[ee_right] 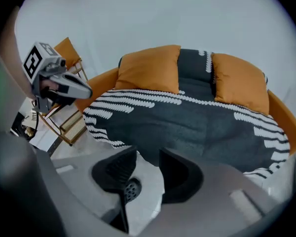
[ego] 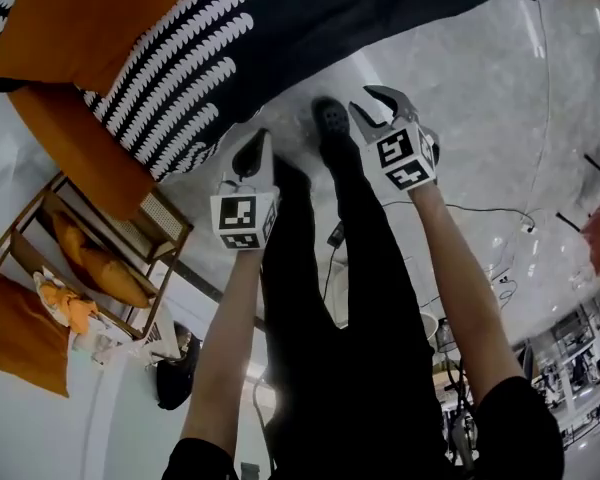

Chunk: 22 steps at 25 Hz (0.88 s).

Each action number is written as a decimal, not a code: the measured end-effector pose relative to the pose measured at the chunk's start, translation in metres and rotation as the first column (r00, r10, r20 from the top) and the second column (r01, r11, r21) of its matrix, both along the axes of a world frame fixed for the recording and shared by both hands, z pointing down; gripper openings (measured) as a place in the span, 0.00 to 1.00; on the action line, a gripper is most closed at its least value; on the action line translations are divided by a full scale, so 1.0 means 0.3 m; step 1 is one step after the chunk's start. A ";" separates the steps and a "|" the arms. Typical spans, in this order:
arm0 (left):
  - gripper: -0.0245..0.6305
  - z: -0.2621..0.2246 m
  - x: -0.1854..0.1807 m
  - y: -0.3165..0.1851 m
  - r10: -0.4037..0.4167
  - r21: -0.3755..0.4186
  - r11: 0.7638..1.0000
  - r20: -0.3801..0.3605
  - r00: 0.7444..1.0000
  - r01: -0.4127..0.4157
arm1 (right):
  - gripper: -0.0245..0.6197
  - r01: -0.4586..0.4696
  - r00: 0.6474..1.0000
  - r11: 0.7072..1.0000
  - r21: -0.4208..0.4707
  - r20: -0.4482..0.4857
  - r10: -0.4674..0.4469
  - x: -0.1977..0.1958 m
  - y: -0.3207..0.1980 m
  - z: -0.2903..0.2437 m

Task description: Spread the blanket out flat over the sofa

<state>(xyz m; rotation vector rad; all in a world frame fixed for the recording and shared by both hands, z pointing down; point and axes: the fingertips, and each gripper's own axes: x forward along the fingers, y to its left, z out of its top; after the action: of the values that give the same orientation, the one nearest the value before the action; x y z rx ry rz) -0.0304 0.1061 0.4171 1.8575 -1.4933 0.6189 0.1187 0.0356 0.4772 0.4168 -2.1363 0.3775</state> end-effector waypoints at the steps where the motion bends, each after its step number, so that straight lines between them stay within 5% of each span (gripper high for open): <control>1: 0.05 0.013 0.002 -0.006 0.005 -0.002 1.000 0.005 1.000 -0.005 | 0.27 0.003 1.000 1.000 -0.014 -0.003 -0.003 -0.013 0.007 0.056; 13: 0.05 0.052 -0.013 -0.065 0.061 0.030 0.998 0.004 0.998 -0.061 | 0.33 -0.020 0.997 0.999 -0.048 -0.077 0.017 -0.133 0.005 0.438; 22: 0.05 0.092 -0.044 -0.069 0.091 0.057 0.994 -0.030 0.995 -0.089 | 0.32 -0.078 0.991 0.996 0.044 -0.101 0.083 -0.230 -0.060 0.551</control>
<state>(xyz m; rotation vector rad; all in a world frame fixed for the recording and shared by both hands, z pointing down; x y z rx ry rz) -0.0435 0.0855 0.4448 1.9771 -1.4259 0.5913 0.0497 0.0177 0.6423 0.5354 -2.0341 0.3523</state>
